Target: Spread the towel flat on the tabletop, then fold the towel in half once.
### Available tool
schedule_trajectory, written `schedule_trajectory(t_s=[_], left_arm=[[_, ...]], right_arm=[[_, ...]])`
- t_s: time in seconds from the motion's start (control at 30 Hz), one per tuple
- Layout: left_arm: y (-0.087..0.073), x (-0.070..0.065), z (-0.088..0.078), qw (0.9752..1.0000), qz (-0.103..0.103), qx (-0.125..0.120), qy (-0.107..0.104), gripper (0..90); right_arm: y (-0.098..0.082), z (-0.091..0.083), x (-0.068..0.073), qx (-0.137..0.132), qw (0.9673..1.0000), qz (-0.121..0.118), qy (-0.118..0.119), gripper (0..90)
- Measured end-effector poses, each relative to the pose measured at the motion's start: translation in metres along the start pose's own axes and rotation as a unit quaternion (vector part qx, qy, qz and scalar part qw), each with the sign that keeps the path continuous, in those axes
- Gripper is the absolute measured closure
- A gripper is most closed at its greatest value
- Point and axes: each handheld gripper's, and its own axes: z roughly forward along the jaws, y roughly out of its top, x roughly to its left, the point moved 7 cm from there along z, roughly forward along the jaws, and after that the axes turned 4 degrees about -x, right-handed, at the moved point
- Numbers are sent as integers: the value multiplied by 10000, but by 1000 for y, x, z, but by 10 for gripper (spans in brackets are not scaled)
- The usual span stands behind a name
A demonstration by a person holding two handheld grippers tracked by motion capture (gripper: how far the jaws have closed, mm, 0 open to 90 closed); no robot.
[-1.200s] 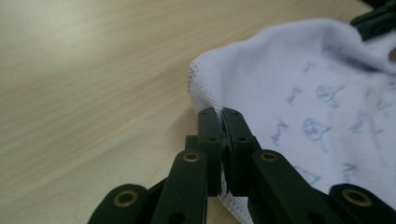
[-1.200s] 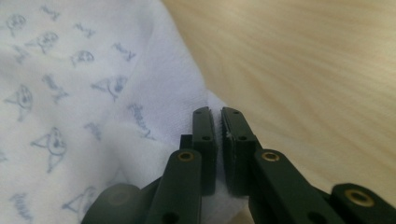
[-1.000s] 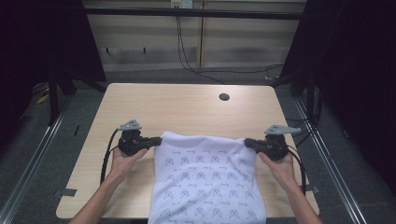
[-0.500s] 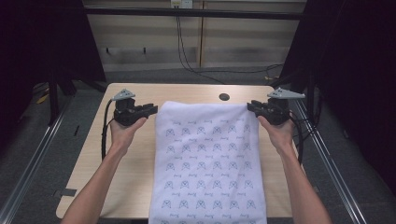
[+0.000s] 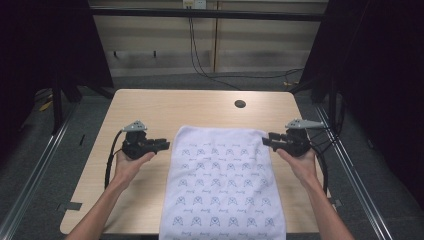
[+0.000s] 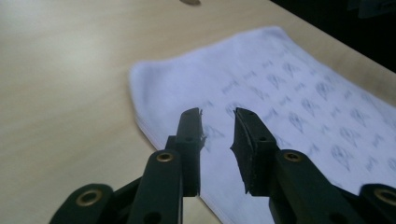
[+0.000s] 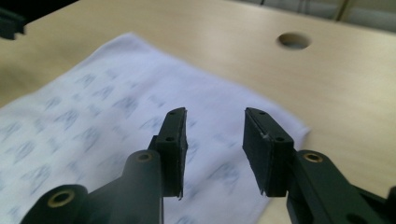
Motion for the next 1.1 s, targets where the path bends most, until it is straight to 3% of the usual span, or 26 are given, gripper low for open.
schedule_trajectory(t_s=[0.07, 0.13, 0.27, 0.37, 0.47, 0.53, 0.57, 0.63, 0.73, 0.8, 0.83, 1.1], left_arm=[[-13, -6, 8, 9998, 36, 120, -138, 769], [-23, -7, 20, 9991, 81, 395, -165, 780], [-28, -8, 40, 9985, 23, 512, -203, 765], [-39, -14, 53, 9963, 151, 821, -198, 757], [-40, -17, 56, 9962, 261, 829, -98, 713], [-40, -17, 56, 9959, 374, 829, 6, 680], [-41, -17, 55, 9957, 413, 827, 38, 689], [-43, -16, 52, 9943, 592, 876, 131, 787], [-46, -17, 47, 9943, 599, 863, 197, 854], [-49, -21, 44, 9938, 605, 927, 122, 873], [-51, -24, 41, 9940, 574, 923, 79, 883], [-68, -50, 22, 9909, 632, 1152, -293, 886]], right_arm=[[-15, 0, 10, 185, 9997, -99, 145, 608], [-29, 2, 17, 371, 9988, -119, 296, 613], [-51, 11, 22, 653, 9966, -66, 503, 620], [-64, 23, 24, 1018, 9934, -204, 494, 624], [-71, 33, 28, 1153, 9918, -224, 498, 590], [-74, 39, 31, 1193, 9902, -438, 582, 626], [-75, 38, 32, 1203, 9900, -539, 500, 640], [-76, 36, 33, 1238, 9898, -554, 428, 703], [-81, 28, 36, 1250, 9898, -480, 493, 809], [-84, 22, 38, 1311, 9890, -374, 570, 849], [-86, 19, 38, 1358, 9882, -429, 564, 854], [-101, -4, 59, 1314, 9875, -418, 761, 834]])
